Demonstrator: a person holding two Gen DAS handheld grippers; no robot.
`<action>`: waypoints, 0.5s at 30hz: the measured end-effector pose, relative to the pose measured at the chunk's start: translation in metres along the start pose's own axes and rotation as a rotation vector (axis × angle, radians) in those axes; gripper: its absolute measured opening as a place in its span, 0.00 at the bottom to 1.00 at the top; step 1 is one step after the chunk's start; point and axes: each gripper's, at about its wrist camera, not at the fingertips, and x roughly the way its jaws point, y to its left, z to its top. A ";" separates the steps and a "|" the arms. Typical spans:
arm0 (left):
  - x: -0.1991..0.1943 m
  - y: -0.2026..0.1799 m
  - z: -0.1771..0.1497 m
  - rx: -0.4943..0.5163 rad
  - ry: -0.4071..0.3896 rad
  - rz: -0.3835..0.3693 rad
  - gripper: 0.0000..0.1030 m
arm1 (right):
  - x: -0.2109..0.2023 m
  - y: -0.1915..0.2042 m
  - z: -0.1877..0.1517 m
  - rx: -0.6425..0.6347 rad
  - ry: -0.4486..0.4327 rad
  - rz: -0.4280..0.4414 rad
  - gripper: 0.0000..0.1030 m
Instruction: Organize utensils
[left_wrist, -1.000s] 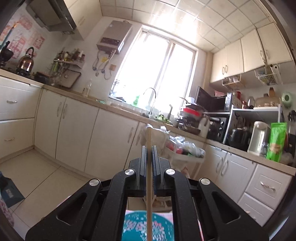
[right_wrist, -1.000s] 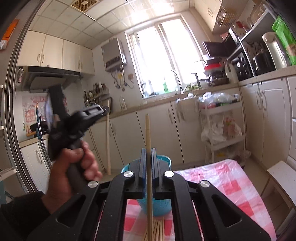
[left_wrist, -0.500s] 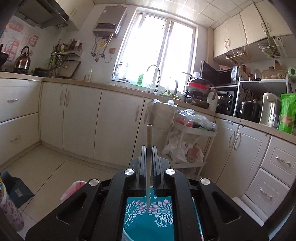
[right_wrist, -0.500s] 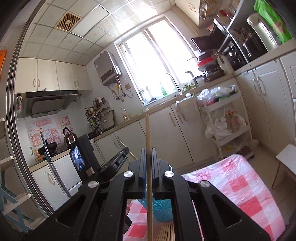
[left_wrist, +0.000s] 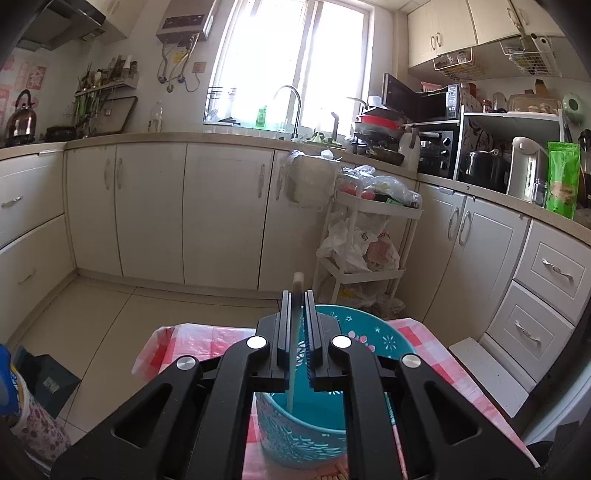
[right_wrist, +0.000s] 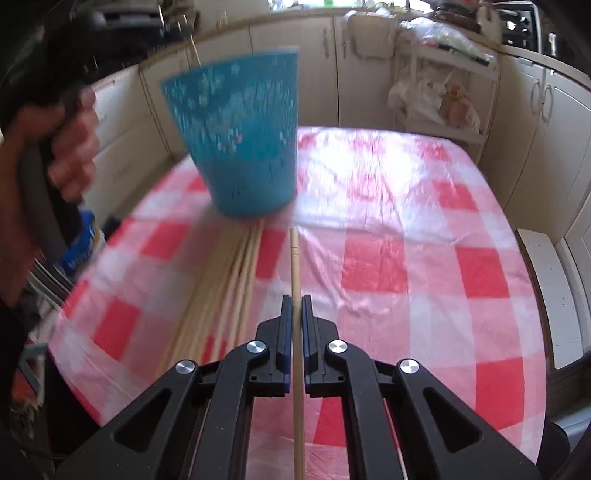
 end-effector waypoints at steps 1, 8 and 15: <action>-0.001 0.002 -0.001 -0.008 0.008 -0.004 0.13 | 0.004 0.002 -0.002 -0.019 0.023 -0.011 0.06; -0.003 0.030 0.006 -0.112 0.037 -0.027 0.33 | 0.017 0.008 -0.006 -0.081 0.085 -0.034 0.19; -0.021 0.055 0.001 -0.192 0.018 0.000 0.44 | 0.026 0.008 0.015 -0.118 0.094 -0.034 0.27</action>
